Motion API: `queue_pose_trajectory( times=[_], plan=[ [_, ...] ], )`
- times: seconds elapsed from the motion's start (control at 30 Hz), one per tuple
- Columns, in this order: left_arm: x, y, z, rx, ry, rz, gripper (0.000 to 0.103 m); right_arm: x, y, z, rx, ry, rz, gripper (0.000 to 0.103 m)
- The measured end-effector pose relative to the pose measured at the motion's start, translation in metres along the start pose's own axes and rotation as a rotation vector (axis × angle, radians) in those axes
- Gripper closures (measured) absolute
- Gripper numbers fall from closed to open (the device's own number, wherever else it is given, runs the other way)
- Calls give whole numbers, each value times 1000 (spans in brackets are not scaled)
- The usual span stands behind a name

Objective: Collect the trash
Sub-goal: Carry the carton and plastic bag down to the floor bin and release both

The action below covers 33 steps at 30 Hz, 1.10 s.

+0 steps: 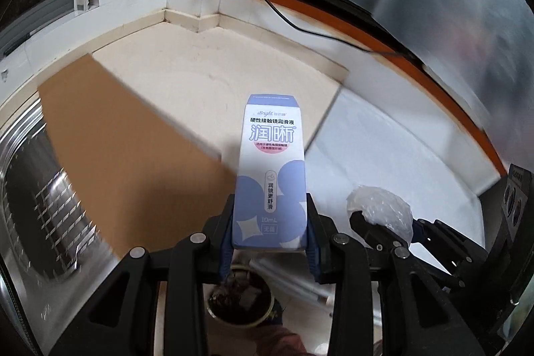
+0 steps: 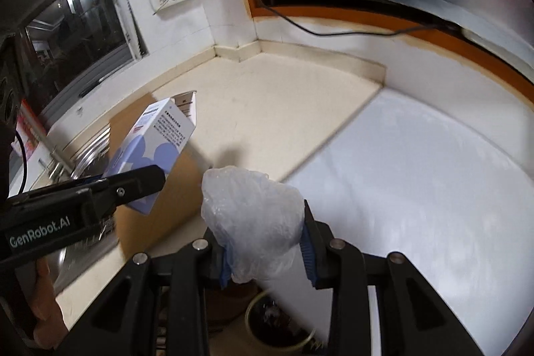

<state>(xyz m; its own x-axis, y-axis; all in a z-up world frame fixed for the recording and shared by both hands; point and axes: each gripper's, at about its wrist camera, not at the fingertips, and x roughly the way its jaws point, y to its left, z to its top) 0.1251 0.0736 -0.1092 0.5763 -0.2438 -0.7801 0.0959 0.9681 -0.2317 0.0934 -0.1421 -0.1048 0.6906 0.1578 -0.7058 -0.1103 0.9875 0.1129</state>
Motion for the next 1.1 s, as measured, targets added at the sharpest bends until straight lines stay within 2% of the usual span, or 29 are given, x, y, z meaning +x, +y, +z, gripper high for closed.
queue_pose_trajectory(
  times=[0.17, 0.3, 0.43, 0.6, 0.73, 0.87, 0.97, 1.03, 1.1],
  plan=[
    [-21, -1, -60, 59, 20, -17, 69, -27, 13, -57, 40, 29, -18, 70],
    [-27, -4, -110, 100, 46, -10, 69, -34, 21, -108, 46, 86, -18, 70],
    [-12, -5, -156, 138, 90, 2, 69, -16, 21, -149, 40, 176, -43, 69],
    [52, 3, -210, 163, 248, 42, 69, 32, 5, -198, 83, 289, -55, 69],
    [104, 17, -239, 154, 329, 35, 69, 85, -13, -234, 107, 356, -45, 69],
    [163, 32, -263, 166, 380, 55, 69, 150, -29, -267, 101, 415, -43, 68],
    [197, 41, -275, 192, 374, 93, 69, 196, -38, -289, 90, 433, -20, 66],
    [215, 48, -280, 206, 371, 119, 64, 226, -41, -303, 66, 449, -8, 65],
    [232, 54, -285, 209, 381, 142, 44, 254, -43, -315, 40, 477, 4, 64]
  ],
)
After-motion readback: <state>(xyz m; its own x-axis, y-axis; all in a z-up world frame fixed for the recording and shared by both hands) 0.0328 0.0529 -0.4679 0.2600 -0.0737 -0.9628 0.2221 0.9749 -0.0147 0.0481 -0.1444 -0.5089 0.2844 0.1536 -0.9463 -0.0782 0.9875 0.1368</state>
